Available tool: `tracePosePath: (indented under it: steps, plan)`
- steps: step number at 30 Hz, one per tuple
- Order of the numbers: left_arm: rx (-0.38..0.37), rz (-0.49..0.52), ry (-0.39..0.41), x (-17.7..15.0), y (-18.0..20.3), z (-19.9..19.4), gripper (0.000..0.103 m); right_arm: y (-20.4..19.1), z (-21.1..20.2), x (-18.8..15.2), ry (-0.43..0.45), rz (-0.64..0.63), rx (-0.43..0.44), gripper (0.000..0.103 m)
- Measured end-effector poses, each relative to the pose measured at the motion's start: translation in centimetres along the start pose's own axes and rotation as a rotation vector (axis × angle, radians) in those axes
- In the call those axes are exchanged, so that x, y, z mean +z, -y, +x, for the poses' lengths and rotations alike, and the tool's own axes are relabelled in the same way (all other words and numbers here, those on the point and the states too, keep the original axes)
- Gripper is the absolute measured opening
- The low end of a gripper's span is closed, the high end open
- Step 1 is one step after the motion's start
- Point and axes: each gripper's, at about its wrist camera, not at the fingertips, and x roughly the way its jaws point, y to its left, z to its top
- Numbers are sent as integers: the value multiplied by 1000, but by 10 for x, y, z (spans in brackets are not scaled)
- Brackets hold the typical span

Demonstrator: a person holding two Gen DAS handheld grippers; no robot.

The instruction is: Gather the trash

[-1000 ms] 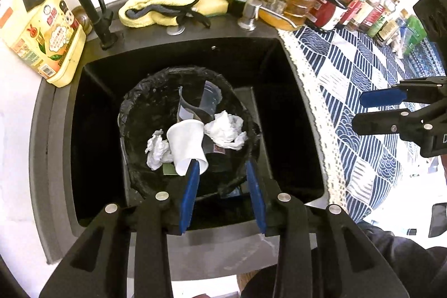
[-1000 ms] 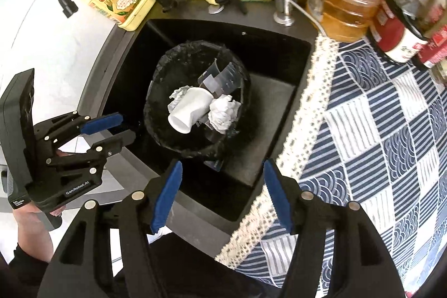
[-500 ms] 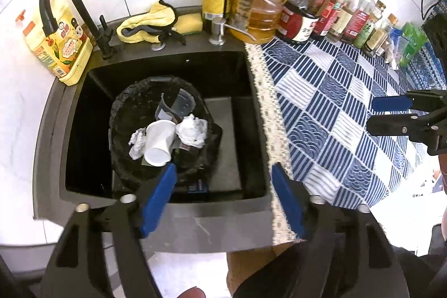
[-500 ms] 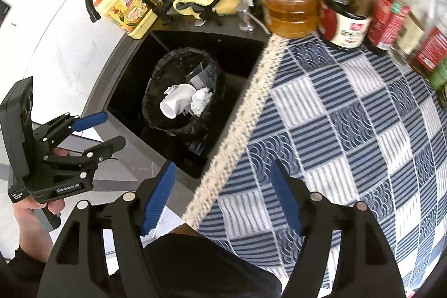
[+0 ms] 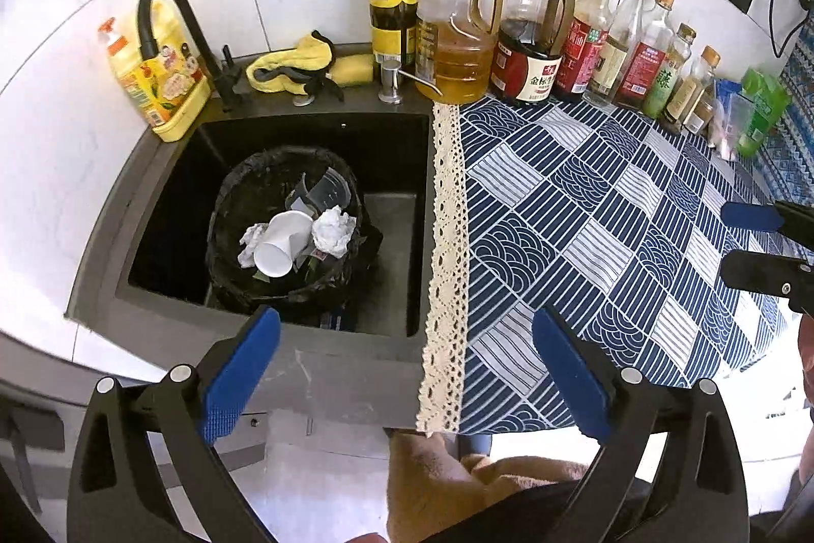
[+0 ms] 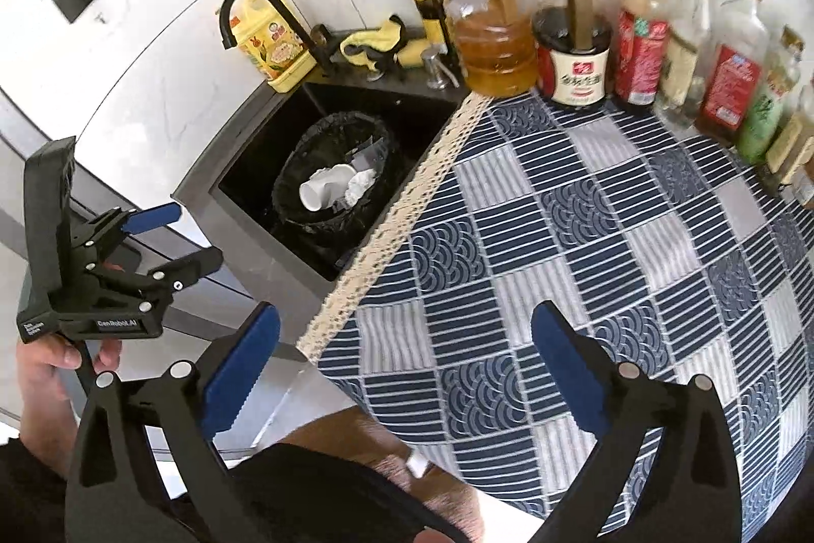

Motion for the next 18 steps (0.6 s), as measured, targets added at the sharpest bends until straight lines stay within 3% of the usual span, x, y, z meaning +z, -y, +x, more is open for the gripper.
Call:
tracePosePath:
  steps: [8, 12, 18]
  plan:
    - [-11, -50, 8, -26, 18, -6, 96, 21, -26, -31, 119, 13, -37, 98]
    - [-37, -61, 2, -33, 21, -4, 96, 30, -26, -43, 121, 42, -51, 98]
    - [-19, -26, 4, -41, 28, 0, 96, 31, -22, -53, 125, 62, -83, 98]
